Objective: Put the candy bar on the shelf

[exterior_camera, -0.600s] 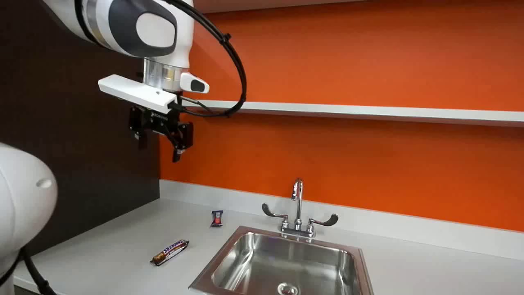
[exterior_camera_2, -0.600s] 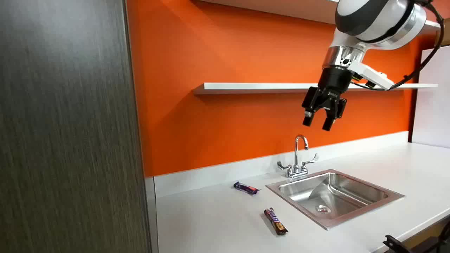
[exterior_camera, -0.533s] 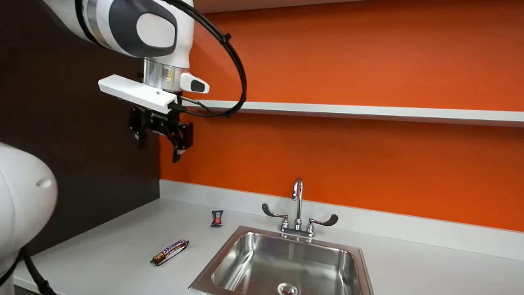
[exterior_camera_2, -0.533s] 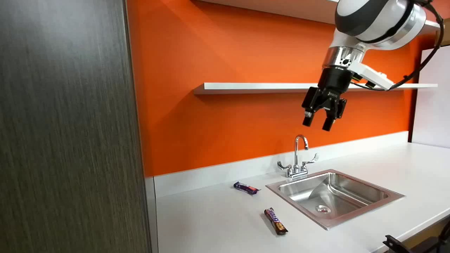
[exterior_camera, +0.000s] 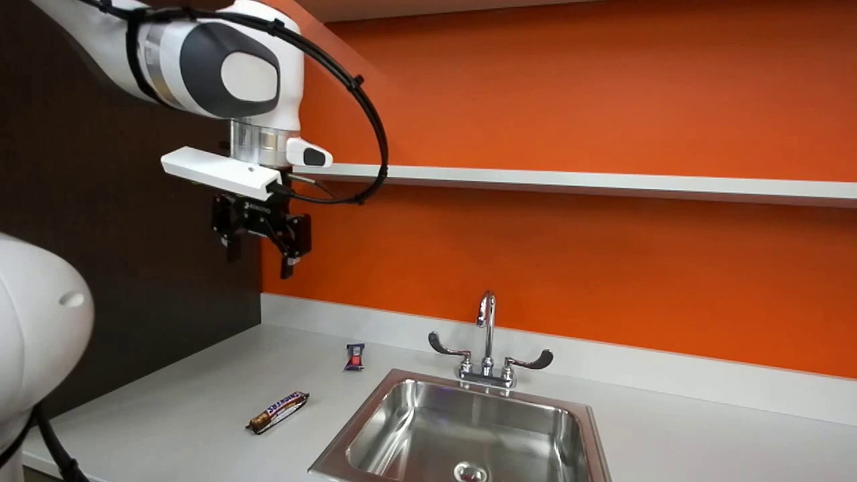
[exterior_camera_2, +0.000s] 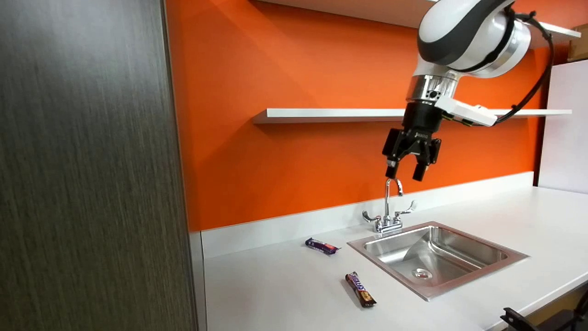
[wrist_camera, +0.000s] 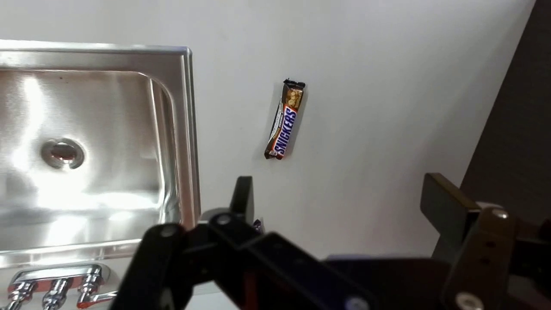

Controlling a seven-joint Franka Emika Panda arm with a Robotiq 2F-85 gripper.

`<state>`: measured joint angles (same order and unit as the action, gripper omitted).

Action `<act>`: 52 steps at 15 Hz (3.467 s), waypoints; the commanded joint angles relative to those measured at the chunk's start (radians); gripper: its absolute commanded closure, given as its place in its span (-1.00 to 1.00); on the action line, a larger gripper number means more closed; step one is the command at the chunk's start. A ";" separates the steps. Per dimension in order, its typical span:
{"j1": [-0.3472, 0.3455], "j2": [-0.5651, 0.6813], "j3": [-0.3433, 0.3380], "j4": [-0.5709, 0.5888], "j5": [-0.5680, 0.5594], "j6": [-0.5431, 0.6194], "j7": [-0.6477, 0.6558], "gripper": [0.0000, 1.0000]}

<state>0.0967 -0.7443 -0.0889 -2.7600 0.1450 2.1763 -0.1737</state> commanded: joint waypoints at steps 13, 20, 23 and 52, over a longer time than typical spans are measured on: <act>-0.031 0.595 0.183 0.067 -0.180 0.411 0.268 -1.00; -0.012 0.823 0.168 0.170 -0.141 0.478 0.266 -1.00; -0.008 0.887 0.166 0.210 -0.132 0.475 0.281 -1.00; 0.079 1.149 0.102 0.352 -0.088 0.566 0.483 -1.00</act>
<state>0.1533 0.3885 0.0345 -2.4223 0.0727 2.7277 0.2659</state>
